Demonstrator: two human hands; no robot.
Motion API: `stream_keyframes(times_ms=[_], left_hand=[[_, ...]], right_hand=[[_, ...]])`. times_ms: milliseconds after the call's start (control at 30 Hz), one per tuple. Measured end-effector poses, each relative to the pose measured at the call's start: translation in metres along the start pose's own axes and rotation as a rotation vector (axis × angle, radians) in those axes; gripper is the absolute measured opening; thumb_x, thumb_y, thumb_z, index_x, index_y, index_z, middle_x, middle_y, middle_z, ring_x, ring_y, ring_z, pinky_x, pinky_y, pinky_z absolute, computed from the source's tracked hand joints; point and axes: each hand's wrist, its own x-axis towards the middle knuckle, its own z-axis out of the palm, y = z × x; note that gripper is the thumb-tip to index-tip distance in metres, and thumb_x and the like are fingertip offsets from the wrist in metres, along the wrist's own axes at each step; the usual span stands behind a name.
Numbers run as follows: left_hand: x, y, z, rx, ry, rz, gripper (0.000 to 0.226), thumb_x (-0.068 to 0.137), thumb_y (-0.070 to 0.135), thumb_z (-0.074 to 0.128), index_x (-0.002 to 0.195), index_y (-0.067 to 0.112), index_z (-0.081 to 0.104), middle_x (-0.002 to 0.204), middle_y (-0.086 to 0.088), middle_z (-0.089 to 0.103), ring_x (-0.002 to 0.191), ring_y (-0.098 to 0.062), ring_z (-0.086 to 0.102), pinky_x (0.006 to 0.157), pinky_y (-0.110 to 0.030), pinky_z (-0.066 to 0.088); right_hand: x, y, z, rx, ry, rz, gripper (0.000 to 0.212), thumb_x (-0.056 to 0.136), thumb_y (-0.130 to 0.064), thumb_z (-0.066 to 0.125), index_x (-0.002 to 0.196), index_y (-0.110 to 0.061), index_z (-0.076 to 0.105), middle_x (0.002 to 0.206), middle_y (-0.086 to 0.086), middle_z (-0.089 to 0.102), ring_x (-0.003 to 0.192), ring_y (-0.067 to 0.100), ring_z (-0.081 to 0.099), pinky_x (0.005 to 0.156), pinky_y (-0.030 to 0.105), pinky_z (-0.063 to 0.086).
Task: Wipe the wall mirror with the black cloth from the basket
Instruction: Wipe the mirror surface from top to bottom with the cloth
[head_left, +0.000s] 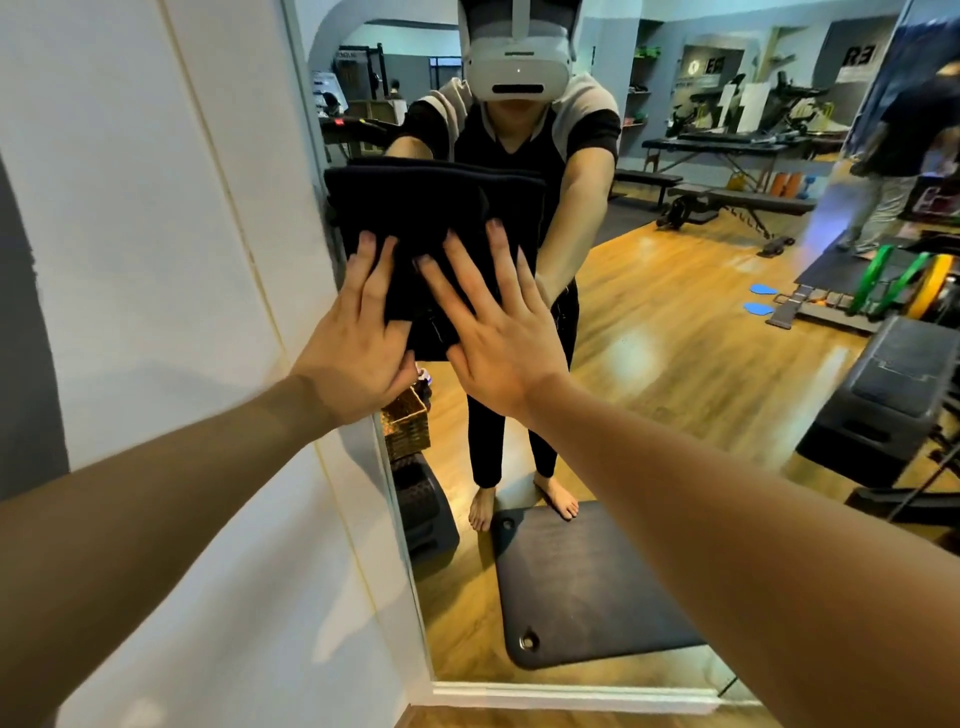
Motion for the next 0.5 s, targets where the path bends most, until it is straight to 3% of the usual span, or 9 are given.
stream_keyframes(times_ms=[167,333,433,500], left_hand=[[0.013,0.036,0.011,0.074,-0.032,0.032,0.063,0.096,0.032,0.058,0.137,-0.014,0.048,0.156,-0.044,0.011,0.148,-0.058,0.006,0.116,-0.066,0.029],[0.037,0.084,0.028,0.082,-0.074,0.049,0.065,0.098,0.039,0.052,0.142,-0.008,0.048,0.157,-0.041,0.008,0.148,-0.06,0.011,0.119,-0.066,0.023],[0.058,0.117,0.032,0.065,-0.057,0.07,0.059,0.096,0.04,0.052,0.133,-0.006,0.055,0.157,-0.04,0.007,0.147,-0.059,0.016,0.122,-0.063,0.019],[0.078,0.139,0.031,0.033,-0.026,0.112,0.056,0.096,0.039,0.055,0.128,-0.007,0.049,0.157,-0.041,0.011,0.146,-0.058,0.021,0.121,-0.063,0.022]], right_hand=[[-0.028,0.032,0.002,-0.028,0.005,-0.023,0.081,0.091,-0.038,0.045,0.164,-0.019,0.016,0.17,0.012,0.01,0.154,0.046,0.002,0.127,0.055,0.007],[-0.065,0.075,0.005,-0.059,-0.009,-0.023,0.082,0.092,-0.038,0.045,0.164,-0.02,0.012,0.17,0.012,0.008,0.154,0.047,0.002,0.126,0.055,0.005],[-0.091,0.104,0.003,-0.068,-0.03,0.016,0.083,0.092,-0.038,0.045,0.164,-0.02,0.006,0.169,0.013,0.003,0.154,0.048,-0.001,0.126,0.056,0.004],[-0.108,0.125,-0.001,-0.069,-0.033,0.06,0.085,0.092,-0.038,0.048,0.164,-0.019,0.007,0.168,0.013,0.001,0.153,0.049,-0.001,0.126,0.057,0.006]])
